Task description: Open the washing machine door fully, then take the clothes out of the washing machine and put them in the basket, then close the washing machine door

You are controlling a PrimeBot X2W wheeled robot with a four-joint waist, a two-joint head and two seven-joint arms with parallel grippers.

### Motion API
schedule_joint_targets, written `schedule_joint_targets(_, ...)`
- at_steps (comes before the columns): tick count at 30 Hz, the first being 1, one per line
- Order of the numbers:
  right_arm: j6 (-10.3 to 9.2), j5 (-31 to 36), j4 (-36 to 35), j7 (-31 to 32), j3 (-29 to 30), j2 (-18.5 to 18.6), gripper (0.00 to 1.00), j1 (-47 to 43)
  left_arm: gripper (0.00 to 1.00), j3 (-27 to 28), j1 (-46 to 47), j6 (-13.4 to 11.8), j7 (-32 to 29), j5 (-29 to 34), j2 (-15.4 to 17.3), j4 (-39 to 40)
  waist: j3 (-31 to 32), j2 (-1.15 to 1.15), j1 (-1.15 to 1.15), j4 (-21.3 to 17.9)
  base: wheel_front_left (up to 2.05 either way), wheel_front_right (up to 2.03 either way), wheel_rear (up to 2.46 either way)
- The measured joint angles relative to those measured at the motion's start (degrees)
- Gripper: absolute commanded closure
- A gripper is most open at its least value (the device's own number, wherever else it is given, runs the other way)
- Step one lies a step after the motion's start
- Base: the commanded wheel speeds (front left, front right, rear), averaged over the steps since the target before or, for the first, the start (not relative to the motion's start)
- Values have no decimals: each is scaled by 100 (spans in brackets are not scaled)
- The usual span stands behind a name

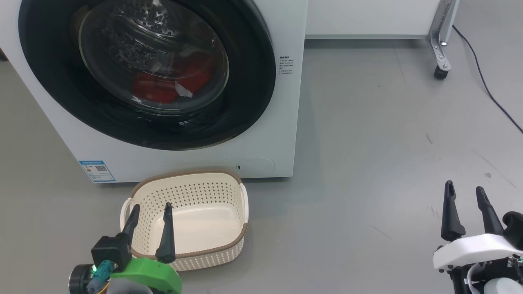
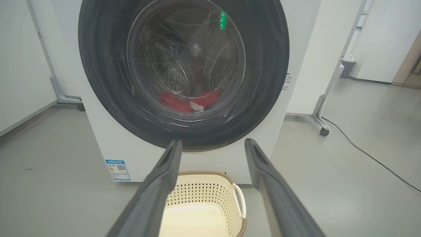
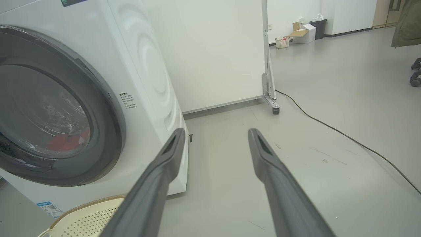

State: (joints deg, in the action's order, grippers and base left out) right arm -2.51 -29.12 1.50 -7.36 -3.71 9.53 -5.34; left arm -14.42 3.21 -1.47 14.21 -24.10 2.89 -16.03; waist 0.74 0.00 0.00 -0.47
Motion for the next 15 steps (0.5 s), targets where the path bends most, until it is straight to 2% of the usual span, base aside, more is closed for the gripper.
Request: schedule_joint_targets(15,-15,1,64,-1,9,-3,0,10,0,-23,40,-33,0,-1,-2,-158,-25,0,0,-28,0,0,0)
